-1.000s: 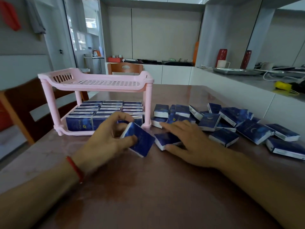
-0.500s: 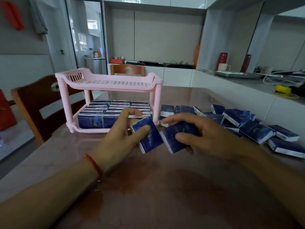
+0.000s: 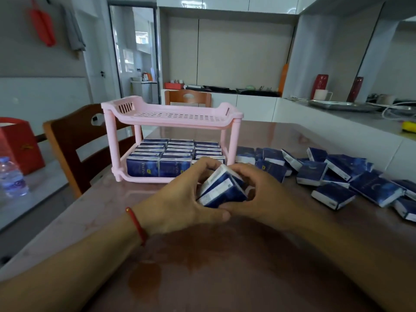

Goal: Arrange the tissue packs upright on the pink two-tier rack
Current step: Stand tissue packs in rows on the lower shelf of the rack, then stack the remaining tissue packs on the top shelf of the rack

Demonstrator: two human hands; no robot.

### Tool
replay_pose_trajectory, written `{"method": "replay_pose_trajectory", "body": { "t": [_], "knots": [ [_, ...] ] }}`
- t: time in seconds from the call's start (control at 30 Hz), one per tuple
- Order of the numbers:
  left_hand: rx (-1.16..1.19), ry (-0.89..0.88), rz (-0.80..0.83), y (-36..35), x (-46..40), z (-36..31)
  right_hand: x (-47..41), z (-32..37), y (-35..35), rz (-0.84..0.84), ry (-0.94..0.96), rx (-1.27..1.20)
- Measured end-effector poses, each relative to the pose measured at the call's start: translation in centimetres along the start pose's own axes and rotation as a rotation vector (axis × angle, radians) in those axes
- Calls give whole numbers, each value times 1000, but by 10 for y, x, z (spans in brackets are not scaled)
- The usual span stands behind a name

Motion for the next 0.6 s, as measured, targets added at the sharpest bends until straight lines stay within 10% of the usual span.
{"method": "replay_pose_trajectory", "body": {
  "t": [0.37, 0.6],
  "knots": [
    [-249, 18, -11, 4, -2, 3, 11, -3, 3, 46, -25, 242],
    [-212, -20, -89, 3, -2, -2, 11, 4, 5, -102, 144, -108]
  ]
}}
Point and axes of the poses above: each hand's wrist, its own x-axis away from the middle knuckle, its own y-axis out of the back of the hand, z = x × y, the point moved 1 cm from there along -x, towards the middle knuckle, and after that the axes turned 3 degrees about -x, right-handed, at the moved point
